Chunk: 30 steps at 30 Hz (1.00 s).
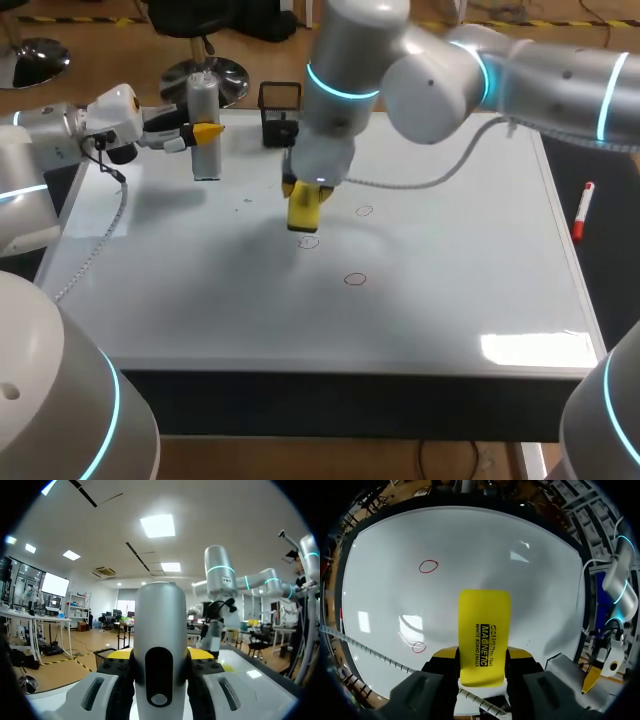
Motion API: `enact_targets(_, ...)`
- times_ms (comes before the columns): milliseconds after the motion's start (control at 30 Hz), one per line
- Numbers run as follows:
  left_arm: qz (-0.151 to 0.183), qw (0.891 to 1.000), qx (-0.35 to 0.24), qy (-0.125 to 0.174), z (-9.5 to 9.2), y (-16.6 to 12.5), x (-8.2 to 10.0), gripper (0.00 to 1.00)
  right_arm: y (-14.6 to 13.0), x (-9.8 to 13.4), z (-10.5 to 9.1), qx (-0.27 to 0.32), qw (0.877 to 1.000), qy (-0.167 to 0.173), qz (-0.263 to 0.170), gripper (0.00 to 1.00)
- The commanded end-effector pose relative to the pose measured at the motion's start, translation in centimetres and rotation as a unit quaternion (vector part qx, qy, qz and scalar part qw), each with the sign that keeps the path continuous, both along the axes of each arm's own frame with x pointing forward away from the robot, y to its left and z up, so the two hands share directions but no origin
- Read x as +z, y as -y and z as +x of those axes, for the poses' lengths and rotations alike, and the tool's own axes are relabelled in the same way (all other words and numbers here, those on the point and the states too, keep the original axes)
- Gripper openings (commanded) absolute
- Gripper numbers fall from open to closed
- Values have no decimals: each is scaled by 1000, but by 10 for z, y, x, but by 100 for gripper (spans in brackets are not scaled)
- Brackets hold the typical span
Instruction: Pick up the inspection probe, press it on each red-marked spot on the whiteboard one by one, put down the probe, pick up the eraser, and wipe off all the red marks.
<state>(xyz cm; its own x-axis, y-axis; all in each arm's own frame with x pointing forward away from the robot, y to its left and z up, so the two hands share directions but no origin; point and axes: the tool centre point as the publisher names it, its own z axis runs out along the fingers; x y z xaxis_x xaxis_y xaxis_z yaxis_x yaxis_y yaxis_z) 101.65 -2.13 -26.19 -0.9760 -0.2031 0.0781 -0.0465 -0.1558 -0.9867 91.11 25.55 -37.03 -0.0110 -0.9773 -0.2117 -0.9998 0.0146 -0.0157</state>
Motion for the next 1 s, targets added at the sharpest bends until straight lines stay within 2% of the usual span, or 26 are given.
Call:
enact_targets(33, 0, 1000, 0, 0, 0, 0, 1, 0, -13, -13, -2, 6, 1000, -15, -1, 0)
enact_targets(300, 0, 1000, 0, 0, 0, 0, 1, 0, -12, -31, -12, 5, 999, -42, -9, 0)
enact_targets(767, 0, 1000, 0, 0, 0, 0, 1, 0, -29, -31, -18, 25, 999, -47, -8, 0)
enact_targets(1000, 0, 1000, 0, 0, 0, 0, 1, 0, -28, -40, -22, 47, 996, -63, -44, 0)
